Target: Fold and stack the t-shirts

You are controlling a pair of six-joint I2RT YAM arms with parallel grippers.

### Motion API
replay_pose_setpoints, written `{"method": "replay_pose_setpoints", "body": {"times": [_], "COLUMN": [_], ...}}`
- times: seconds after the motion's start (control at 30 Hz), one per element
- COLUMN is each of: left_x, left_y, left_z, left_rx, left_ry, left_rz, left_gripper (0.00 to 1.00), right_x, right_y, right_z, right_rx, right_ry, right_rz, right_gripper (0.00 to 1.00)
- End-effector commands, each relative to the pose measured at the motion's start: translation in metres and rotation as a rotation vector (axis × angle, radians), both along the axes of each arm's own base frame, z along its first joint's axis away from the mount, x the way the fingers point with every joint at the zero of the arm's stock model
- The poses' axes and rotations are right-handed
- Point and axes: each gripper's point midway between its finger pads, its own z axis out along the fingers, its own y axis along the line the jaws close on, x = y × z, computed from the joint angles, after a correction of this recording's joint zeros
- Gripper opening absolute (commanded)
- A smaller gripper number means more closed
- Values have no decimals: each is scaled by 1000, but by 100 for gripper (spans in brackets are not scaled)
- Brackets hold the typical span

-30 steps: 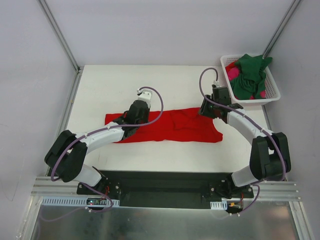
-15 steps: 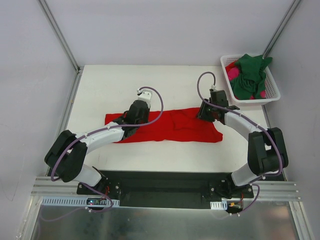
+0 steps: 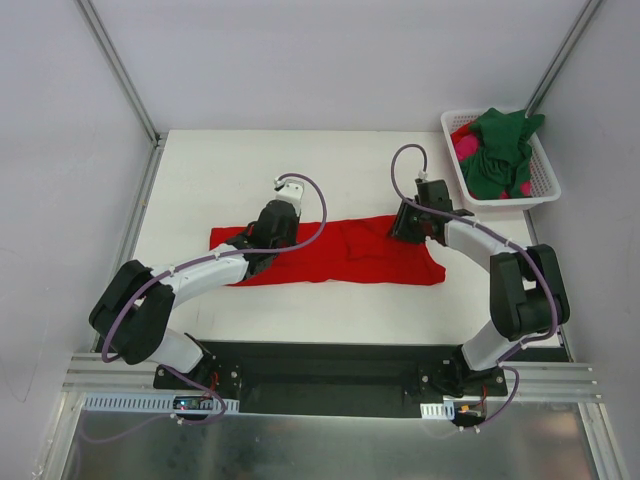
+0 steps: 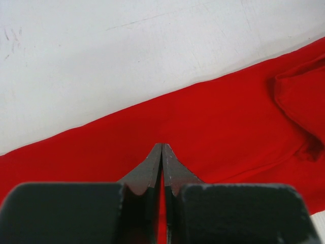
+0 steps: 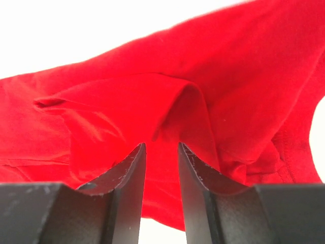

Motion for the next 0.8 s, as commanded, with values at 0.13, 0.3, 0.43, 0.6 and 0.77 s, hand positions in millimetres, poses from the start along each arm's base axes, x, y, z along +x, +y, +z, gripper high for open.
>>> {"method": "replay_pose_setpoints", "body": {"times": [0.13, 0.3, 0.43, 0.6, 0.77], "left_x": [8, 8, 7, 7, 7], "left_y": [-1, 1, 2, 3, 4], "left_z": [13, 14, 13, 13, 13], "left_rx": [-29, -27, -23, -23, -20], "left_ry": [-36, -41, -40, -40, -41], "left_rz": [9, 14, 16, 17, 17], "left_gripper": [0, 0, 0, 0, 0], "right_x": [24, 25, 26, 30, 32], "right_y": [14, 14, 14, 15, 15], "right_z": [29, 23, 19, 17, 17], "right_rx": [48, 44, 42, 38, 37], "right_ry": [-84, -70, -64, -65, -65], "right_rz": [11, 9, 9, 12, 13], "right_gripper": [35, 34, 34, 34, 20]}}
